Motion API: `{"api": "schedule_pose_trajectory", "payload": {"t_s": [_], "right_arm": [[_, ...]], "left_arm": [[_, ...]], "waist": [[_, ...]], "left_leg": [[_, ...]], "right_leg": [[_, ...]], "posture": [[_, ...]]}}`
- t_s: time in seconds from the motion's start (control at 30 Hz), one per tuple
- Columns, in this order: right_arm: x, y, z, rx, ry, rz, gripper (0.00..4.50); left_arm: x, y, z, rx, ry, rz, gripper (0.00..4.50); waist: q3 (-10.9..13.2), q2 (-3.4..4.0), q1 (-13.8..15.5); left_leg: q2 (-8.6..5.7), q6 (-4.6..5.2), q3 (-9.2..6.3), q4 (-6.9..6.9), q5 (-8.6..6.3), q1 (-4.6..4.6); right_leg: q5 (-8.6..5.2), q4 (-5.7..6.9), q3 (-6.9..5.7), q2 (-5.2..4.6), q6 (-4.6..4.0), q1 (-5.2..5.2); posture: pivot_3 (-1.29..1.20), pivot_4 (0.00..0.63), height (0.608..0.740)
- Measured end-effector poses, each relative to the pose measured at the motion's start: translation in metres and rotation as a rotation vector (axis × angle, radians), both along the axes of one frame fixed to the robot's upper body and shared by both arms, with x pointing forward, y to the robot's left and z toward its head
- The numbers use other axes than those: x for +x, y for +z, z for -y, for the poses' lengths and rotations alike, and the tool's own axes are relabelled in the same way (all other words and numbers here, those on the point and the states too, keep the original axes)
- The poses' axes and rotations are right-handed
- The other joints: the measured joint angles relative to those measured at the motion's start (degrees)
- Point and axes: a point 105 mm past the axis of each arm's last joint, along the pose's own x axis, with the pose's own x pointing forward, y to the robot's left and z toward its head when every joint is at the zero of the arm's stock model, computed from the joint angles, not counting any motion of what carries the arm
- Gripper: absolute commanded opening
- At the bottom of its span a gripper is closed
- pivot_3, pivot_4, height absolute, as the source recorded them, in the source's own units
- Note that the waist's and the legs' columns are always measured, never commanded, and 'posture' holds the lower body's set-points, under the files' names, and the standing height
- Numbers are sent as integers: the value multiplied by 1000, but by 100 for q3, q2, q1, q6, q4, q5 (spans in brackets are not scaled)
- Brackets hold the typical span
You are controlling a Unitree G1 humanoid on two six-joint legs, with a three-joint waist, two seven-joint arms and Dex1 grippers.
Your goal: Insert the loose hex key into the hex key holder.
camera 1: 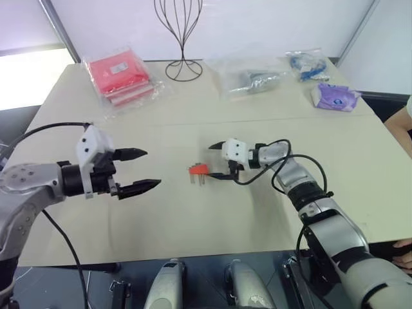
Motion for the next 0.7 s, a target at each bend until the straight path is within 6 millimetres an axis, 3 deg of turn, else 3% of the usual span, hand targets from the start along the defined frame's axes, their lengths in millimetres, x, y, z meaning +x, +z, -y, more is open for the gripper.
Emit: {"api": "schedule_pose_trajectory", "payload": {"t_s": [0.63, 0.7], "right_arm": [[-11, -8, -31, 30, 77, -23, 4500], [-11, -9, -31, 29, 76, -26, 3964]], "left_arm": [[0, 0, -3, 28, 13, 3, 4438], [0, -1, -4, 30, 13, 4, 4500]], "waist": [[0, -1, -131], [0, 0, -131]], "left_leg": [[2, 0, -4, -1, 0, 6], [2, 0, -4, -1, 0, 6]], "right_leg": [[-1, 19, 0, 4, -1, -4], [-1, 19, 0, 4, -1, -4]], "posture": [[0, 150, 740], [0, 150, 740]]}}
